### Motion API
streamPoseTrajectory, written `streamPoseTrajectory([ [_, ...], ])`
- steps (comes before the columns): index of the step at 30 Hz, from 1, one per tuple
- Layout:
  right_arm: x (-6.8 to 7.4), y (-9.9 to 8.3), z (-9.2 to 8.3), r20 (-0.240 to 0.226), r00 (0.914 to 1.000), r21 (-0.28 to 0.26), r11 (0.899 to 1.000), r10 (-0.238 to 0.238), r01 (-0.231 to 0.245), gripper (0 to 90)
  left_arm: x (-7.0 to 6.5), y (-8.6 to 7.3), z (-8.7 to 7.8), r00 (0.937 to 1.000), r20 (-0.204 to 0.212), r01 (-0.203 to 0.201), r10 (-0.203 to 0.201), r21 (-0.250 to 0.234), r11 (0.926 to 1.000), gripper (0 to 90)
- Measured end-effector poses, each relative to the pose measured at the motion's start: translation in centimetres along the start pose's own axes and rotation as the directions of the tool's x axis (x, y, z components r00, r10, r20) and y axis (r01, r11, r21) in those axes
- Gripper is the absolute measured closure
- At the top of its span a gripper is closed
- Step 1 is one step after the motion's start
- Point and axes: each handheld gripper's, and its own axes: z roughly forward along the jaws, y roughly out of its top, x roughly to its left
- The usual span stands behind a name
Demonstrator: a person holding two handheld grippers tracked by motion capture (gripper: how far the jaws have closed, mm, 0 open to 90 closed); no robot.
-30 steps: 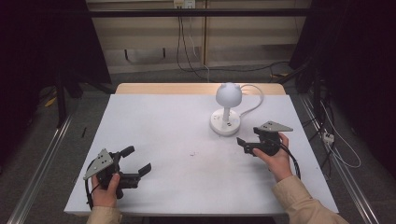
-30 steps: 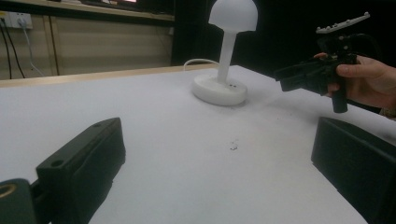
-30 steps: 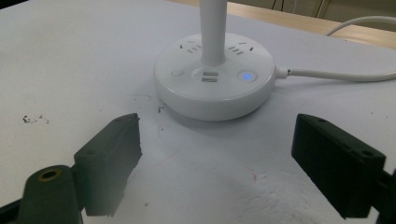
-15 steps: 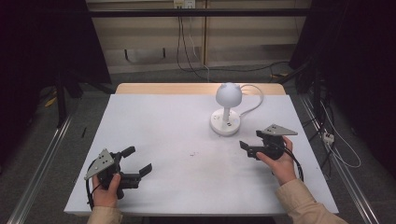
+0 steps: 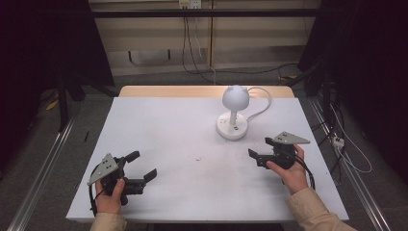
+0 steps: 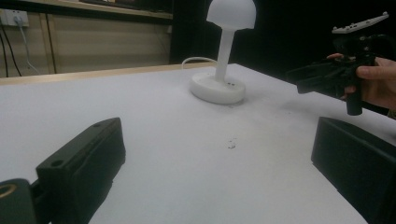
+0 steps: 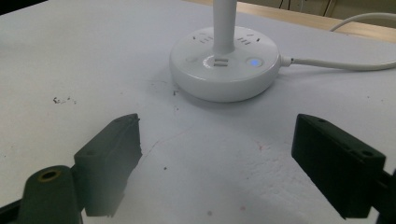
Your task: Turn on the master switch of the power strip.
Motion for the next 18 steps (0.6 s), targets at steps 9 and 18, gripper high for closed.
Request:
streamPoseTrajectory([
  [9, 0.1, -0.4, -0.7, -0.004, 1.0, -0.004, 1.0, -0.008, 0.008, 15.6, 0.0, 0.0, 0.1, 1.0, 0.001, 0.001, -0.001, 0.002, 1.0, 2.5],
  [18, 0.1, -1.0, -1.5, -0.007, 0.9999, -0.013, 1.0, -0.011, 0.011, 15.7, 0.0, 0.0, 0.0, 1.0, 0.0, 0.0, 0.0, 0.0, 1.0, 2.5],
])
